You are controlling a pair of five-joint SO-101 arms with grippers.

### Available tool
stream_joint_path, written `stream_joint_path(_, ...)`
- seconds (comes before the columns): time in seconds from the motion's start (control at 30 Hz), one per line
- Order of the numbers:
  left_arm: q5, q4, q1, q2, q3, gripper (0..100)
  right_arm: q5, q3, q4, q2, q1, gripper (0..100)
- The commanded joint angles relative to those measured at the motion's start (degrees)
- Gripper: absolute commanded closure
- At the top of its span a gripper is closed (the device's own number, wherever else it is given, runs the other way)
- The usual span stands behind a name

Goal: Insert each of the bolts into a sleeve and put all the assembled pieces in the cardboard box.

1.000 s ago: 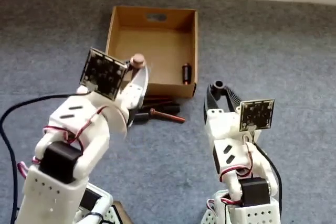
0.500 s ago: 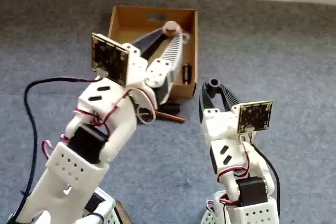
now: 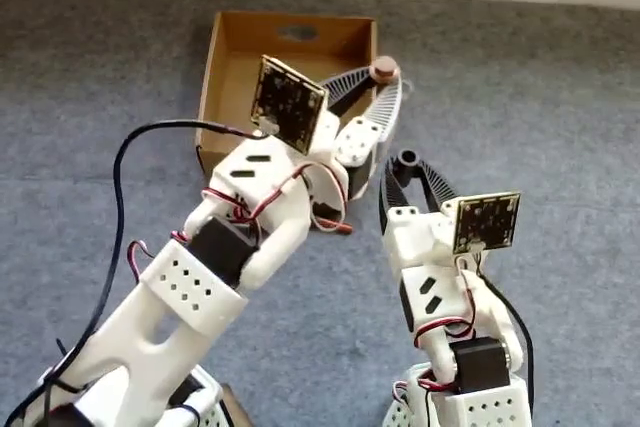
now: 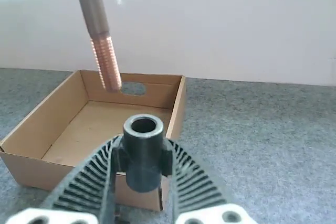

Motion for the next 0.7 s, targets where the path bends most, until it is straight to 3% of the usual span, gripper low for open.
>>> stream_joint_path(0.0, 0.5, -1.1, 3.3, -0.3, -2.2, 99, -0.7, -0.4, -1.0, -0.7, -0.2, 99.2)
stream_joint_path(0.47, 0.5, 0.3, 4.8, 0.0, -1.2, 99, -0.4, 0.6, -1.3, -0.7, -0.2, 99.2)
stream_joint_path(0.67, 0.5, 0.3, 1.9, -0.1, -1.2, 99, -0.5, 0.6, -1.3, -0.7, -0.2, 99.2)
